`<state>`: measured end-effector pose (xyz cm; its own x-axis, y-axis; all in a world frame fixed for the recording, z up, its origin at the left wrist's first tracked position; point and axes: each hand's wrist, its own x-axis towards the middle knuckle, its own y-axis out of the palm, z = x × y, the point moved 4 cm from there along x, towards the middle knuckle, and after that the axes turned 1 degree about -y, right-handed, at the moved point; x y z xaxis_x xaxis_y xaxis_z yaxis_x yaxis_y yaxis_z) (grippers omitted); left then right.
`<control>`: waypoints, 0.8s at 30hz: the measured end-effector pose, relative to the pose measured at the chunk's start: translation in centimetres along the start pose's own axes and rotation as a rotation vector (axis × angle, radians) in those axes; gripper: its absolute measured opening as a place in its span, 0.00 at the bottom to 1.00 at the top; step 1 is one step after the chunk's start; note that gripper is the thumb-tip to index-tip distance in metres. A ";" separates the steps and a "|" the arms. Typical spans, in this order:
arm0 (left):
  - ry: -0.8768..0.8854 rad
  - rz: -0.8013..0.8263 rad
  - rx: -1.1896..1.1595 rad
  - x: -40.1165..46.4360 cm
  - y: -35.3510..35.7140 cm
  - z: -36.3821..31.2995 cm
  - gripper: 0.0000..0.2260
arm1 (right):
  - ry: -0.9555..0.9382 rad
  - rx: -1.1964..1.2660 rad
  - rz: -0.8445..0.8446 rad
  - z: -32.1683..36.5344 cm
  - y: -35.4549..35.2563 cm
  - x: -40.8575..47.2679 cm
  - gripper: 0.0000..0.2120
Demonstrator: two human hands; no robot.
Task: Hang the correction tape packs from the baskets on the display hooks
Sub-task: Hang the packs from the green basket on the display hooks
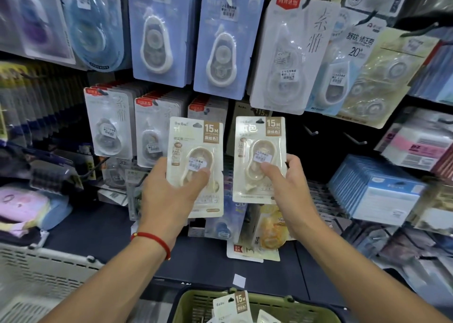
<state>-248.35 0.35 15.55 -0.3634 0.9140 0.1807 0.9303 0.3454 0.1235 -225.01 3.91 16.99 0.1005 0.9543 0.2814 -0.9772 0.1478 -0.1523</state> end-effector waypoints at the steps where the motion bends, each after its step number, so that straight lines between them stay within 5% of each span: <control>1: 0.014 0.011 0.002 0.0 0.0 0.0 0.12 | 0.009 -0.006 -0.021 -0.2 0.0 0.1 0.23; 6: 0.074 0.021 0.014 0.2 0.0 0.2 0.13 | 0.002 -0.052 -0.160 -1.9 0.1 -0.4 0.25; 11: 0.047 0.072 0.002 0.2 0.5 0.7 0.17 | -0.004 -0.146 -0.215 -4.1 1.9 2.1 0.11; 15: 0.077 0.086 -0.025 0.1 1.0 0.8 0.16 | 0.151 -0.208 -0.296 -5.4 3.5 7.5 0.32; 17: 0.085 0.096 -0.022 0.2 1.1 1.1 0.15 | 0.251 -0.232 -0.311 -6.0 3.6 9.8 0.34; 21: 0.081 0.154 -0.018 0.5 1.4 1.6 0.19 | 0.357 -0.347 -0.295 -6.1 3.1 9.8 0.30; 24: 0.033 0.216 -0.055 0.4 2.0 1.9 0.21 | 0.156 -0.172 -0.138 -3.9 3.1 5.9 0.18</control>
<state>-246.53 1.82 14.01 -0.1582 0.9576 0.2409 0.9828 0.1292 0.1317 -226.72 11.04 14.51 0.2712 0.9485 0.1635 -0.9073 0.3086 -0.2855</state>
